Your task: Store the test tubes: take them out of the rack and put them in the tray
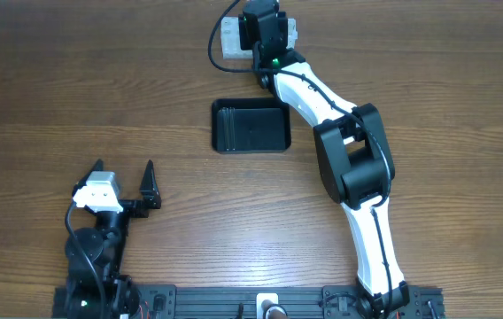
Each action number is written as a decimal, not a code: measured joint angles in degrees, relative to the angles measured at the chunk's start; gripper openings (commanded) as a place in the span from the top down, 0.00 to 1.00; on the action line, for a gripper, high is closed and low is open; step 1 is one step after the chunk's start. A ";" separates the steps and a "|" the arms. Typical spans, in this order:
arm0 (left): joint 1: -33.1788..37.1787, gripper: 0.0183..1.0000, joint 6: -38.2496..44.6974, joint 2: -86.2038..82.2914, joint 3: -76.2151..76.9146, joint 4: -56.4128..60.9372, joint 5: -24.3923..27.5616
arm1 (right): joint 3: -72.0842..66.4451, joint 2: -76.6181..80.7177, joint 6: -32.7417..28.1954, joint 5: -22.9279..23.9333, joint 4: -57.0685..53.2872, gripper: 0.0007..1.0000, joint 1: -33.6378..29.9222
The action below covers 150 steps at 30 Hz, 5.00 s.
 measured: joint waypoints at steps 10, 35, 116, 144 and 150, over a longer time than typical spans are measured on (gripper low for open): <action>0.00 0.00 0.00 0.00 0.00 0.00 0.00 | 0.00 0.02 0.02 0.00 0.09 0.62 -0.07; 0.00 0.00 0.00 0.00 0.00 0.00 0.00 | 0.00 0.02 0.07 1.29 0.02 0.85 -0.66; 0.00 0.00 0.00 0.00 0.00 0.00 0.00 | 0.85 -8.96 15.74 -23.37 -55.58 0.99 2.93; 0.00 0.00 0.00 0.00 0.00 0.00 0.00 | 0.85 -6.69 16.98 -23.76 -54.95 0.79 3.02; 0.00 0.00 0.00 0.00 0.00 0.00 0.00 | 0.85 -6.69 16.94 -23.76 -55.04 0.57 3.06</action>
